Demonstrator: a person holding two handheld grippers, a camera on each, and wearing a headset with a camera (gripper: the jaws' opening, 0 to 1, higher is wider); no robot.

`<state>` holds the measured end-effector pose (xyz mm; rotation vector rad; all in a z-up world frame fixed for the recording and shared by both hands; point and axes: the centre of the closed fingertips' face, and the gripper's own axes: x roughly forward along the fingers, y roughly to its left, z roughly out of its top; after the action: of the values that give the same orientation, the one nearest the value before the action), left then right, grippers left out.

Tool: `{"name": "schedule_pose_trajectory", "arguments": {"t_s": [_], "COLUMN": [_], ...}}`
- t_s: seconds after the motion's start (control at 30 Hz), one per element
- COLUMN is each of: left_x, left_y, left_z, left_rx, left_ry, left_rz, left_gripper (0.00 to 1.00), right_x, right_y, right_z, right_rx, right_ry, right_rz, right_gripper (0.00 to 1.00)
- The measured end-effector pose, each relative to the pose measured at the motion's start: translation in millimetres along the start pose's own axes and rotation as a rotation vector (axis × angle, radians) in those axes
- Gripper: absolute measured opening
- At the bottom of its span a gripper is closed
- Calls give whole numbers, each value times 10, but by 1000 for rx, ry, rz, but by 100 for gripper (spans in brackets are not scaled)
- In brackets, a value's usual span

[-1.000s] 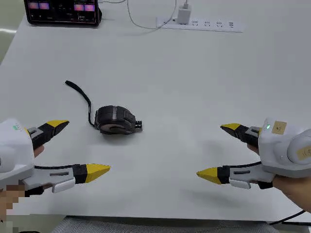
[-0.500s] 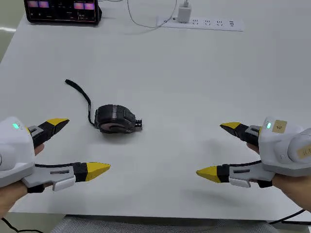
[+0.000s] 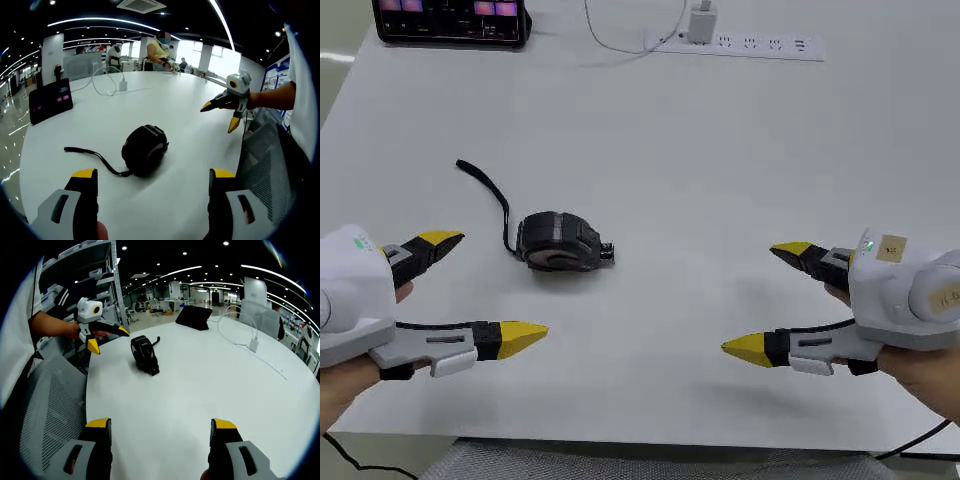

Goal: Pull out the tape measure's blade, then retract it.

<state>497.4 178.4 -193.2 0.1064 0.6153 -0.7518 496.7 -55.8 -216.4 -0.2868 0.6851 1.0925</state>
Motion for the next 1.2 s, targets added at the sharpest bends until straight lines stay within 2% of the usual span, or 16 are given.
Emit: {"name": "schedule_pose_trajectory", "arguments": {"t_s": [0.37, 0.57, 0.8, 1.0, 1.2], "left_x": [31, 77, 146, 201, 266], "left_y": [8, 28, 70, 129, 138], "left_z": [12, 41, 31, 40, 9], "left_rx": [8, 31, 69, 91, 116], "left_ry": [6, 17, 49, 72, 104], "left_rz": [-13, -29, -53, -74, -104], "left_gripper": [89, 89, 87, 85, 82], "right_x": [15, 82, 149, 199, 256], "right_y": [-15, -55, -92, -115, -119], "right_z": [5, 68, 168, 188, 201], "right_rx": [-11, -39, -73, -89, -101], "right_ry": [5, 9, 10, 20, 30], "right_rz": [8, 24, 39, 58, 77], "right_gripper": [79, 79, 78, 78, 78]}}
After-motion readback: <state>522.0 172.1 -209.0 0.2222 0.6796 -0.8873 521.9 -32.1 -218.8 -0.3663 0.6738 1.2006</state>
